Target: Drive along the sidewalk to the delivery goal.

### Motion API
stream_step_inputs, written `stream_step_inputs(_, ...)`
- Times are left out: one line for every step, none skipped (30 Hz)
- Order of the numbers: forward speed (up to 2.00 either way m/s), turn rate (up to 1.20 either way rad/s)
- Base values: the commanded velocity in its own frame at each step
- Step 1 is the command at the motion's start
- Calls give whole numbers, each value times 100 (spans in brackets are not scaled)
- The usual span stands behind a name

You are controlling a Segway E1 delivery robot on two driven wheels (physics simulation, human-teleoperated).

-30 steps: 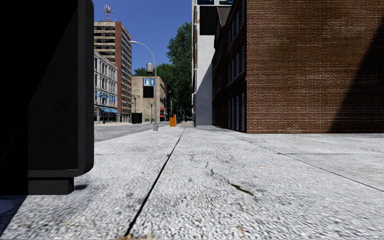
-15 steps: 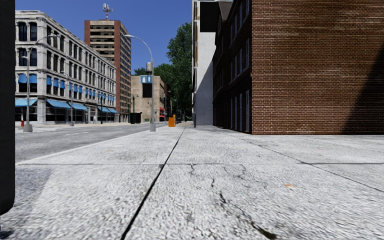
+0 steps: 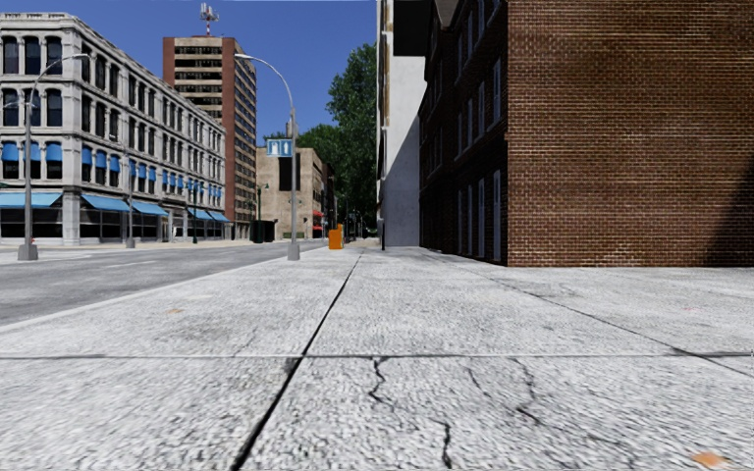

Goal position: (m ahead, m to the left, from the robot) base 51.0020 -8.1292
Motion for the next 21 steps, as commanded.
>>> stream_step_inputs(200, 0)
stream_step_inputs(200, 0)
stream_step_inputs(200, 0)
stream_step_inputs(200, 0)
stream_step_inputs(200, 0)
stream_step_inputs(200, 0)
stream_step_inputs(200, 0)
stream_step_inputs(200, 0)
stream_step_inputs(200, 0)
stream_step_inputs(200, 0)
stream_step_inputs(200, 0)
stream_step_inputs(200, 0)
stream_step_inputs(200, 0)
stream_step_inputs(200, 0)
stream_step_inputs(200, 0)
stream_step_inputs(200, 0)
stream_step_inputs(200, 0)
stream_step_inputs(200, 0)
stream_step_inputs(200, 0)
stream_step_inputs(200, 0)
stream_step_inputs(200, 0)
